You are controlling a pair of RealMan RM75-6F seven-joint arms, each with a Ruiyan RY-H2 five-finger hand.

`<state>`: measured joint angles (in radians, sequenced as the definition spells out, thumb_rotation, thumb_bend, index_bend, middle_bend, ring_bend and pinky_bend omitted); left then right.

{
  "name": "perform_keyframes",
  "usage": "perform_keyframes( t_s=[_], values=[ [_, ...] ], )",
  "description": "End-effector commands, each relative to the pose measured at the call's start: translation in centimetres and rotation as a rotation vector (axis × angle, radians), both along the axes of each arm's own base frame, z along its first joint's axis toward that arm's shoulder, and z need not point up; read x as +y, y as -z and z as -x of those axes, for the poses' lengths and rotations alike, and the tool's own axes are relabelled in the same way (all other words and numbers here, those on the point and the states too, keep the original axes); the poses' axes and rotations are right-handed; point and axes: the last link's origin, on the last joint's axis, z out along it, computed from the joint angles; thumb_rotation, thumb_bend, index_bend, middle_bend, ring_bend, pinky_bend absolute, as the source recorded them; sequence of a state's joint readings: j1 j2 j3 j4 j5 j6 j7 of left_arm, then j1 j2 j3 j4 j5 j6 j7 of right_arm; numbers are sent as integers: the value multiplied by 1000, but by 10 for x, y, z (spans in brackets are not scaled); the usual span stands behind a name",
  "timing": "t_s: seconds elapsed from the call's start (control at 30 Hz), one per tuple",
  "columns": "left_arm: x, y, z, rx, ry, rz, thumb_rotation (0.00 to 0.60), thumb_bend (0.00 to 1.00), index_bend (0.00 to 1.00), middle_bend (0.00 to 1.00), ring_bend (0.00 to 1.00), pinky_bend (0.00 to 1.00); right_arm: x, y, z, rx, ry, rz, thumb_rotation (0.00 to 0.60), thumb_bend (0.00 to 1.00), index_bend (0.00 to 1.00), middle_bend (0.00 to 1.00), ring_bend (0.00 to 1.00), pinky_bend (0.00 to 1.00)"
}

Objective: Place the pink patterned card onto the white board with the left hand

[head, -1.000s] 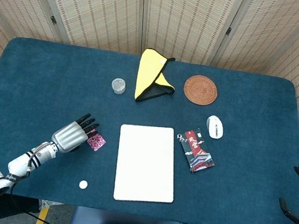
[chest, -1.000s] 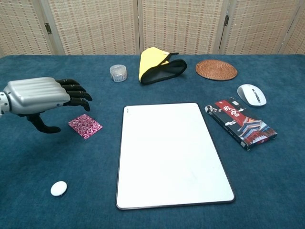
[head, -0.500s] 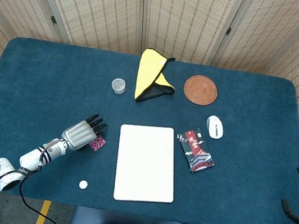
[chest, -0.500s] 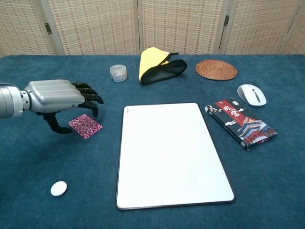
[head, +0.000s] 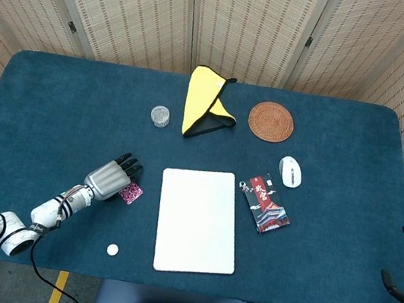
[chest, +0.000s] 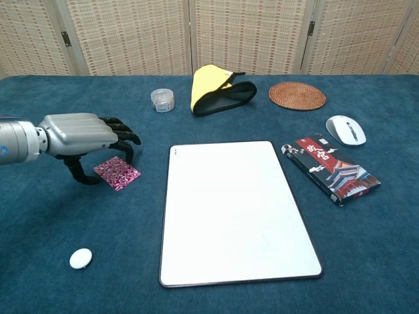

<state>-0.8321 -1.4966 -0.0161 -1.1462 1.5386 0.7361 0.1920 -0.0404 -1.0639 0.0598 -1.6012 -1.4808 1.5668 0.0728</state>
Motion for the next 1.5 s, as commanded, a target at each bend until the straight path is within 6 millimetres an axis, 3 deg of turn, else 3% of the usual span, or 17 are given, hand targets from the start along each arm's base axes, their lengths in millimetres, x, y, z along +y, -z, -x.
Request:
perform_keyframes(
  t_s=[0.03, 0.6, 0.9, 1.2, 1.5],
  values=[
    [1, 1, 0, 0, -2, -2, 600, 345, 311, 108, 64, 0, 0, 0, 0, 0, 2, 0, 600, 308, 97, 160, 213, 163],
    [1, 7, 3, -6, -1, -5, 600, 345, 385, 108, 66, 0, -1, 1, 0, 1, 5, -3, 600, 308, 97, 160, 212, 163],
    [0, -1, -4, -42, 23, -19, 600, 345, 413, 108, 73, 0, -1, 1, 0, 1, 2, -3, 600, 308, 97, 160, 212, 163],
    [-18, -1, -36, -120, 105, 15, 600, 345, 406, 110, 73, 0, -1, 1, 1, -1, 1, -2, 600, 308, 97, 160, 212, 163],
    [-42, 20, -80, -157, 213, 90, 600, 345, 405, 111, 73, 0, 0, 0, 3, -3, 6, 0, 600, 308, 97, 160, 212, 163]
  ],
)
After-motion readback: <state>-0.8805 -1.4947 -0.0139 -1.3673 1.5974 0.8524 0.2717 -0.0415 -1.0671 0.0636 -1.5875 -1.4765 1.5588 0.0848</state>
